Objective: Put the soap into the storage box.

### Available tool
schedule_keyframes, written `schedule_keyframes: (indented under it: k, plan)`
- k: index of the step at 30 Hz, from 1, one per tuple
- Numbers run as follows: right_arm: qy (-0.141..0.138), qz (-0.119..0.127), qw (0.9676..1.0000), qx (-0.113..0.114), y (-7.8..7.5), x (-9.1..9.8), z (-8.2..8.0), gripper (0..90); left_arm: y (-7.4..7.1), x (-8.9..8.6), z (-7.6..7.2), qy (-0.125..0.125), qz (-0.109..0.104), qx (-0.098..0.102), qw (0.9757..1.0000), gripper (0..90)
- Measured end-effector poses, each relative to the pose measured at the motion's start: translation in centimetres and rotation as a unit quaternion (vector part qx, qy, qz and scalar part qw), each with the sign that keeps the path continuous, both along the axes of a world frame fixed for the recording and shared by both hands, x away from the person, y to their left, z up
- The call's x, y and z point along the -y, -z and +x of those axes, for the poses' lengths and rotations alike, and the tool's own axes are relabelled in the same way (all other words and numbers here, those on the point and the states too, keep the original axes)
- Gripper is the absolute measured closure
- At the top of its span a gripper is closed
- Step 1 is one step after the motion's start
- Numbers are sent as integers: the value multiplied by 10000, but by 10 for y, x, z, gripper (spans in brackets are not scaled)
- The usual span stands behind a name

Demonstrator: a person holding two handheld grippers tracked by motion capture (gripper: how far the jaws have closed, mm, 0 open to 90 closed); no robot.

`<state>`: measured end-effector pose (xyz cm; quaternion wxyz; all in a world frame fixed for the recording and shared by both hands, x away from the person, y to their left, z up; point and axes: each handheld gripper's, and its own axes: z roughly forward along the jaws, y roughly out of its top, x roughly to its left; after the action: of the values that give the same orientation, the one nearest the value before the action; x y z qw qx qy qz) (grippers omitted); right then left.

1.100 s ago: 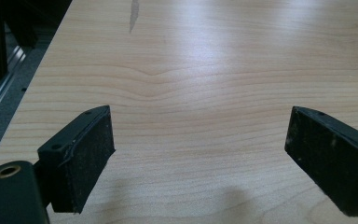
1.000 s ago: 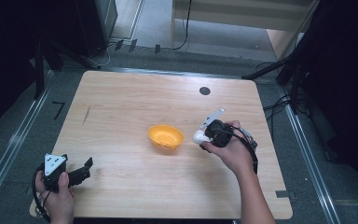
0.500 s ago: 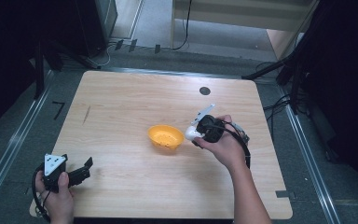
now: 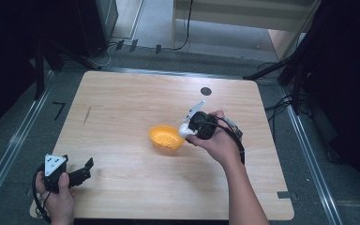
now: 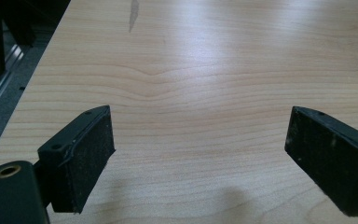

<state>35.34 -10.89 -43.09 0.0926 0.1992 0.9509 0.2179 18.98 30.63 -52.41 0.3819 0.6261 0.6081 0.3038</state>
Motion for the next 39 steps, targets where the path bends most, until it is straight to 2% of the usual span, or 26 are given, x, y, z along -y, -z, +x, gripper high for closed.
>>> schedule_keyframes:
  k: [17, 23, 27, 28, 31, 39]
  plan:
    - [-270, -35, 9996, -20, 2, -33, 6, 511, 0, 1, 0, -1, 51, 5, 10000, 84]
    - [-482, -57, 9988, -20, 4, -45, 9, 511, 0, 1, 0, 1, 73, 8, 10000, 84]
    - [-489, -75, 9987, -92, 7, -52, 10, 511, 0, 2, 0, 7, 110, 6, 9999, 84]
    - [-571, -95, 9983, -64, 8, -54, 12, 511, 0, 2, 0, 0, 129, -5, 9999, 84]
    - [-579, -153, 9982, -97, 9, -55, 14, 511, 0, 2, 0, 19, 131, -10, 9999, 84]
    - [-617, -89, 9980, -98, 12, -57, 17, 510, 0, 2, 0, 17, 109, 12, 9999, 83]
